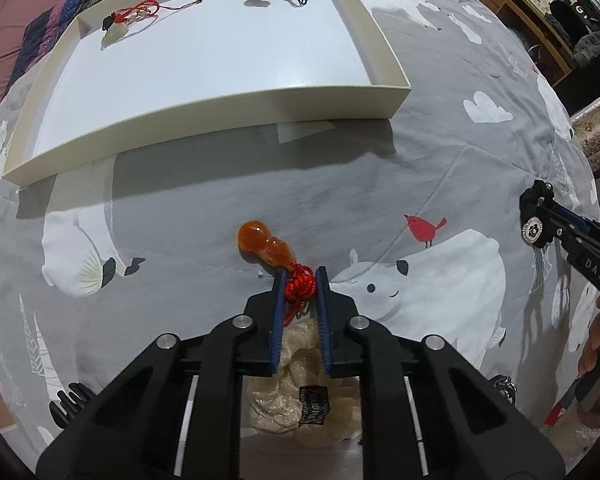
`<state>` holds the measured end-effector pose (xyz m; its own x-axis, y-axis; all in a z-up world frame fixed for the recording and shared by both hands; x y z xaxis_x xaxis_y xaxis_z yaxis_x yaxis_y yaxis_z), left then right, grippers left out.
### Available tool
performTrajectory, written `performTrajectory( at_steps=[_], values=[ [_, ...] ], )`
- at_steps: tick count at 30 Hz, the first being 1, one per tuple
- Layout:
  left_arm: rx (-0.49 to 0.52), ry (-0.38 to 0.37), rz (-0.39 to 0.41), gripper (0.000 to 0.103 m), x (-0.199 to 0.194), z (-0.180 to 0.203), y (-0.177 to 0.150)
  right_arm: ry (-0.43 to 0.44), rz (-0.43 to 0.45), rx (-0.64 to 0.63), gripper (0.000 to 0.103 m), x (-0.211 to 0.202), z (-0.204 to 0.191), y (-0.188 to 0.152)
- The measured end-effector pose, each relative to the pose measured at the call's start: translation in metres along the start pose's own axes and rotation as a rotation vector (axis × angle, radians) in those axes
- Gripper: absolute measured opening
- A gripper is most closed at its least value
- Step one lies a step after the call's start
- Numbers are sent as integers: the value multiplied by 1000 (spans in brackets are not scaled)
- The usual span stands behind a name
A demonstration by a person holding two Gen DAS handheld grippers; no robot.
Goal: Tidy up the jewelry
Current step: 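Grasp the orange gourd pendant's red knot with the left tool while the right tool grasps the black beaded bracelet, then carry the gourd pendant with the left tool while the right tool carries the beaded bracelet to the tray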
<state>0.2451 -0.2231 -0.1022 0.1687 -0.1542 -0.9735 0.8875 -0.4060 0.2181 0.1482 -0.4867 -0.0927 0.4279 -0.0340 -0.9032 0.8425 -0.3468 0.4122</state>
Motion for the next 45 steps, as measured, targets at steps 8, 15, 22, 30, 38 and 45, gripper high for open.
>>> performTrajectory(
  at_steps=[8,15,22,30,38,45],
  values=[
    [10,2,16,9,-5,-4,0,-1,21,1,13,-3,2,3],
    [-11,-15,59,9,-22,-13,3,0,73,7,11,-16,0,11],
    [-34,-40,90,9,-35,-25,5,4,115,-6,11,-30,-10,21],
    [-36,-32,125,9,-56,-42,12,-6,161,-33,10,-48,-30,42],
    [-45,-28,178,9,-85,-63,30,7,203,-72,10,-64,-60,67],
    [-54,34,250,9,-113,-98,68,32,251,-124,10,-79,-109,112]
  ],
)
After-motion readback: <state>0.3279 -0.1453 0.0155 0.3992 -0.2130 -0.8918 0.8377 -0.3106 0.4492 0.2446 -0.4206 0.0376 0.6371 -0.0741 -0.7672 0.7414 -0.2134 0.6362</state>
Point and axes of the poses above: each gripper's, at about its wrist camera, not at the fingertips, and x roughly the way its jaws point, z to its right, y to its top, the point moved 5 cm from there along x, roughly the way its jaws point, and after that the axes turned 3 degrees about -x, right-handed, at the moved point
